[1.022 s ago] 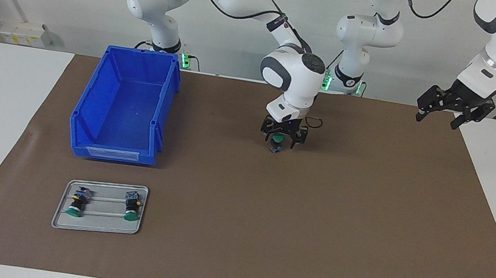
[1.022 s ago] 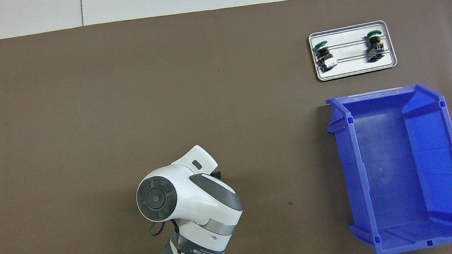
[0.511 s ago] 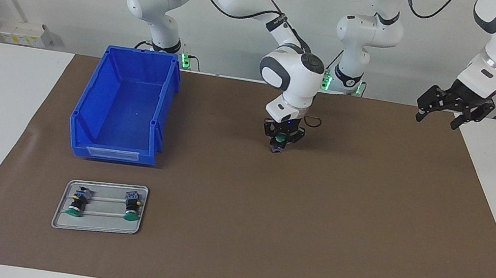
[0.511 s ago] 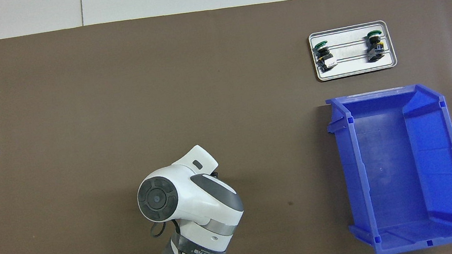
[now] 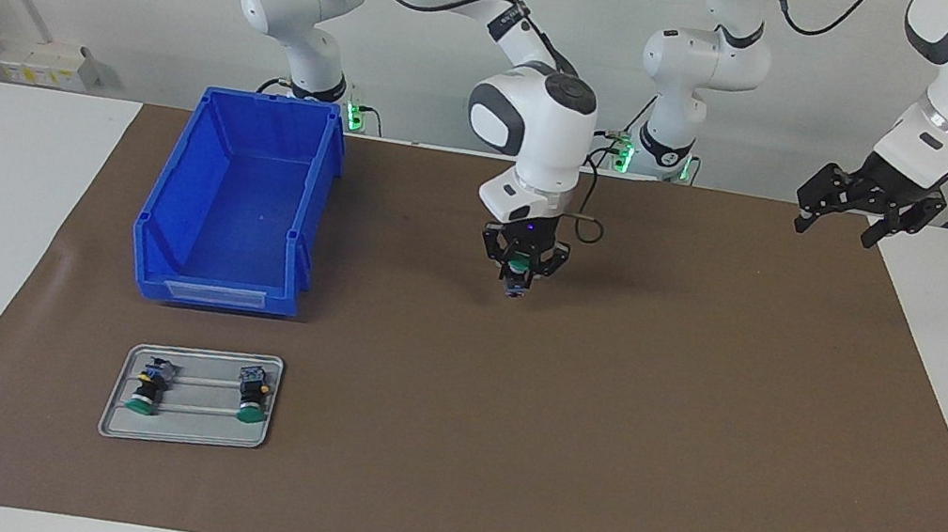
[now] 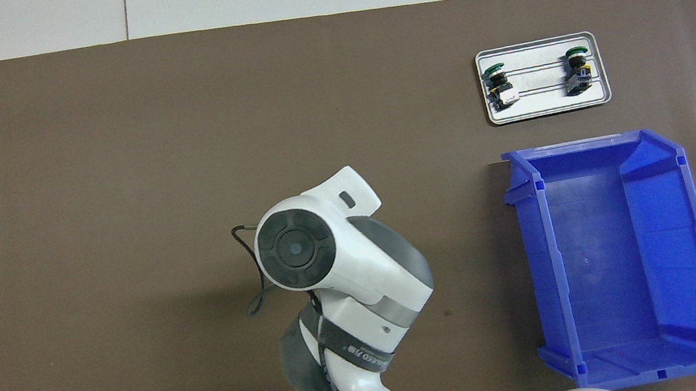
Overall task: Place and press button with both arms
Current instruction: 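Carry the button over the blue bin and release it inside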
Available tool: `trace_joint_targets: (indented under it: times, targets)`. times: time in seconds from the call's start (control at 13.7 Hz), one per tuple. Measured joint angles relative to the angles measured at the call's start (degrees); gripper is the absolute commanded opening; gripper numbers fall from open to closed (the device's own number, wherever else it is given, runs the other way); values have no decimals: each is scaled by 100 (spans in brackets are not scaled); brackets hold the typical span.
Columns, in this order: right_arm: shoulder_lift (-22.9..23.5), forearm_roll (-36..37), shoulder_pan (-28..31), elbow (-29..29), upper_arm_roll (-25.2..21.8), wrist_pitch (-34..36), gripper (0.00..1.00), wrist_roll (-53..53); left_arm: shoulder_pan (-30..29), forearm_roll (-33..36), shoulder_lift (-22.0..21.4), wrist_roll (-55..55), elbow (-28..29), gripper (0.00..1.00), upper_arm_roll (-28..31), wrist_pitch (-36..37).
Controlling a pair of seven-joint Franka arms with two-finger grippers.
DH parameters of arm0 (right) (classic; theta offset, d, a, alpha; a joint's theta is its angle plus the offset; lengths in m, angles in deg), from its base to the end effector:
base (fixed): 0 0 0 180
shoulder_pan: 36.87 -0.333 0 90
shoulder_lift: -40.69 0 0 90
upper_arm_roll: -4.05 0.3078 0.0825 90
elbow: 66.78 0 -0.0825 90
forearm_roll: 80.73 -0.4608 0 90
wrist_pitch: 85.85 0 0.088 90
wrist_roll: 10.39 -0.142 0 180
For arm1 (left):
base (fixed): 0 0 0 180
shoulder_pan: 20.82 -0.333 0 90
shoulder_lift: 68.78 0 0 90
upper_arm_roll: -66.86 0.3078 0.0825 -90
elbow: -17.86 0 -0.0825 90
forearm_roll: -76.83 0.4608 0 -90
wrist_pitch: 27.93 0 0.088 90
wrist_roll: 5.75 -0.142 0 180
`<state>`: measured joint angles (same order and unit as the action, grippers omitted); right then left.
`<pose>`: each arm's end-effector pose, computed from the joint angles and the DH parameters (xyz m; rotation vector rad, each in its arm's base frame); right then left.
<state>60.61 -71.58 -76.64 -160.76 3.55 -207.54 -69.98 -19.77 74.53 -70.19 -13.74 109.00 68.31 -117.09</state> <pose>0.5832 0.4621 0.3552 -3.0868 0.4337 -0.3093 0.6219 -0.0013 0.5847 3.0934 -0.2058 -0.0108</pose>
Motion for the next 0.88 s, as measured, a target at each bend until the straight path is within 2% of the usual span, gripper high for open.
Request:
trace_joint_targets:
  times: [0.22, 0.51, 0.66, 0.88]
  targets:
    - [-729, -67, 977, -15, -14, 593, 0, 904, 0, 0, 0, 0, 0, 100, 0, 0]
    - [-1296, -588, 2732, -168, -32, 1405, 0, 3538, 0, 0, 0, 0, 0, 100, 0, 0]
    - [-1462, -668, 3470, -684, -36, 1191, 0, 4560, 0, 0, 0, 0, 0, 100, 0, 0]
    - [-1735, -688, 4018, -2145, -32, 73, 0, 5096, 0, 0, 0, 0, 0, 100, 0, 0]
